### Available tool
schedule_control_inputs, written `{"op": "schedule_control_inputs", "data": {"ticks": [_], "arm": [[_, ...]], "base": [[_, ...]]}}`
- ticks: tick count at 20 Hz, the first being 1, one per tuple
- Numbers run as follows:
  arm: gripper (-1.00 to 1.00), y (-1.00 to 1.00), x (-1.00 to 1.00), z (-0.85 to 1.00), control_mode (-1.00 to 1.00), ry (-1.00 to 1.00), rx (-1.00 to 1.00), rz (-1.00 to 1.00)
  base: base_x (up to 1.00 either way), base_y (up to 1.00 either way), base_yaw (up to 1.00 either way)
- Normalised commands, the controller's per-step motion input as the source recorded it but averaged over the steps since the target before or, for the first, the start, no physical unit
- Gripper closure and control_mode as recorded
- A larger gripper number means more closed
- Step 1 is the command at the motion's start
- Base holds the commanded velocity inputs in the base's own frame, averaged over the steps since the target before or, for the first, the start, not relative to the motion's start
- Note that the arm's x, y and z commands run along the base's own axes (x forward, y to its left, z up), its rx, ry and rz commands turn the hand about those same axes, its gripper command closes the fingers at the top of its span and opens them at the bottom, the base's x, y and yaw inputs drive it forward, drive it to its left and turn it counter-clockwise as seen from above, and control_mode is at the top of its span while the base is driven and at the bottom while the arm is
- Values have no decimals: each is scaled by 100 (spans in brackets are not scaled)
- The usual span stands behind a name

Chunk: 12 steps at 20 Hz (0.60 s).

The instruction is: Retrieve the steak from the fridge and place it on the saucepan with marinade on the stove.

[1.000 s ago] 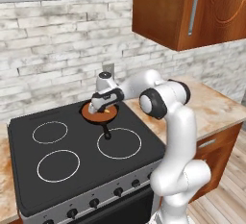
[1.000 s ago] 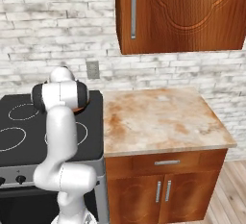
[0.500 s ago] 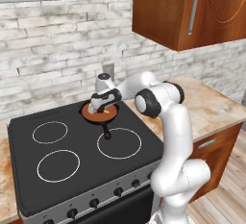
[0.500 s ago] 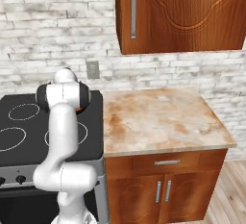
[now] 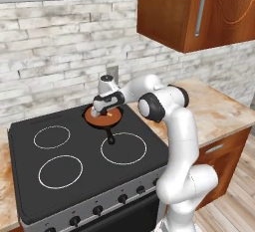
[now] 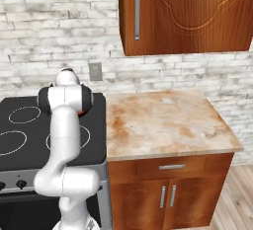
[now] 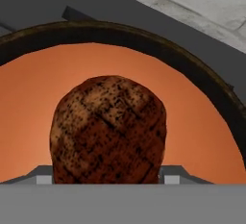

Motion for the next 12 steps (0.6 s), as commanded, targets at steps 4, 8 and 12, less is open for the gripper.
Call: {"op": "schedule_control_inputs", "data": {"ticks": [4,8,12], "arm": [[-100,0,0,0,-100,0,0,0],[-100,0,0,9,-100,0,0,0],[-100,0,0,27,-100,0,0,-4]], "base": [[0,0,0],[0,0,0],[0,0,0]]}}
